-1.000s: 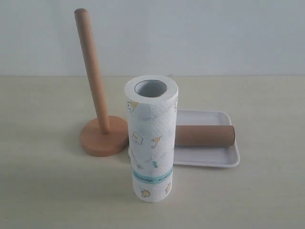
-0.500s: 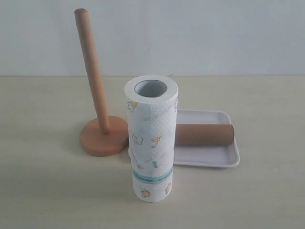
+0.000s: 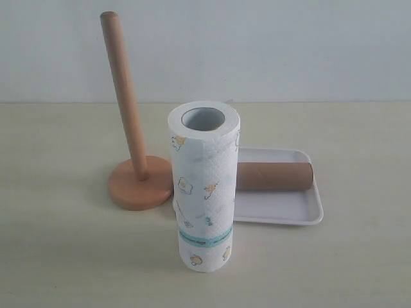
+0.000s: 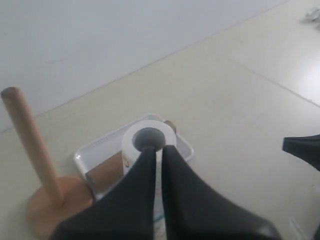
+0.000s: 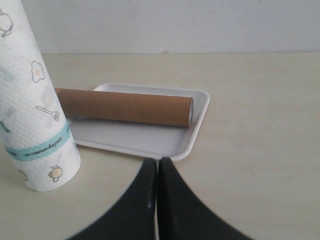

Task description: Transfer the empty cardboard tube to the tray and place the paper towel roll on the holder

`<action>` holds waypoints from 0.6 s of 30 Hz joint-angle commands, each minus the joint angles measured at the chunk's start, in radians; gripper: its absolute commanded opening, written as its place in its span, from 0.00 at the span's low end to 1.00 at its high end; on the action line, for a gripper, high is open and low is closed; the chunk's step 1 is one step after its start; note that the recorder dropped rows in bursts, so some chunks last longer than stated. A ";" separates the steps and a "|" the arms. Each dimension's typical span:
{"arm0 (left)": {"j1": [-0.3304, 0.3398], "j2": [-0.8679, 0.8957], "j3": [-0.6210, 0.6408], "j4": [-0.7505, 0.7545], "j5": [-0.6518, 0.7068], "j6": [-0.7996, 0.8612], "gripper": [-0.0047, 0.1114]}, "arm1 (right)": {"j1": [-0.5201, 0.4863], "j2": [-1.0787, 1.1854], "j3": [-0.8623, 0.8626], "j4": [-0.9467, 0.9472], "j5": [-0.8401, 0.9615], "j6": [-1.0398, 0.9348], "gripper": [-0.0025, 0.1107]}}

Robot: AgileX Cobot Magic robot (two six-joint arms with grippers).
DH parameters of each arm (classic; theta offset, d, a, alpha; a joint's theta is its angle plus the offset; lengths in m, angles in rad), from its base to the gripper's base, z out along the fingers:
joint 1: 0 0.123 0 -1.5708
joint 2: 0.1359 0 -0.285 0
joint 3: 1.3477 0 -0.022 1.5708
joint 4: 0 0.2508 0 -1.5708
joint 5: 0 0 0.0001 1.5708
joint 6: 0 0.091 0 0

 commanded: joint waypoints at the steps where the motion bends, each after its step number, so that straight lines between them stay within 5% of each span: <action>1: -0.002 -0.170 0.215 -0.039 -0.168 -0.049 0.08 | -0.002 -0.004 -0.001 0.001 -0.008 -0.004 0.02; 8: -0.002 -0.403 0.487 -0.156 -0.178 -0.071 0.08 | -0.002 -0.004 -0.001 0.001 -0.008 -0.004 0.02; 16: -0.002 -0.489 0.507 -0.170 -0.182 -0.075 0.08 | -0.002 -0.004 -0.001 0.001 -0.008 -0.004 0.02; 18: -0.002 -0.489 0.509 -0.165 -0.237 -0.183 0.08 | -0.002 -0.004 -0.001 0.001 -0.008 -0.004 0.02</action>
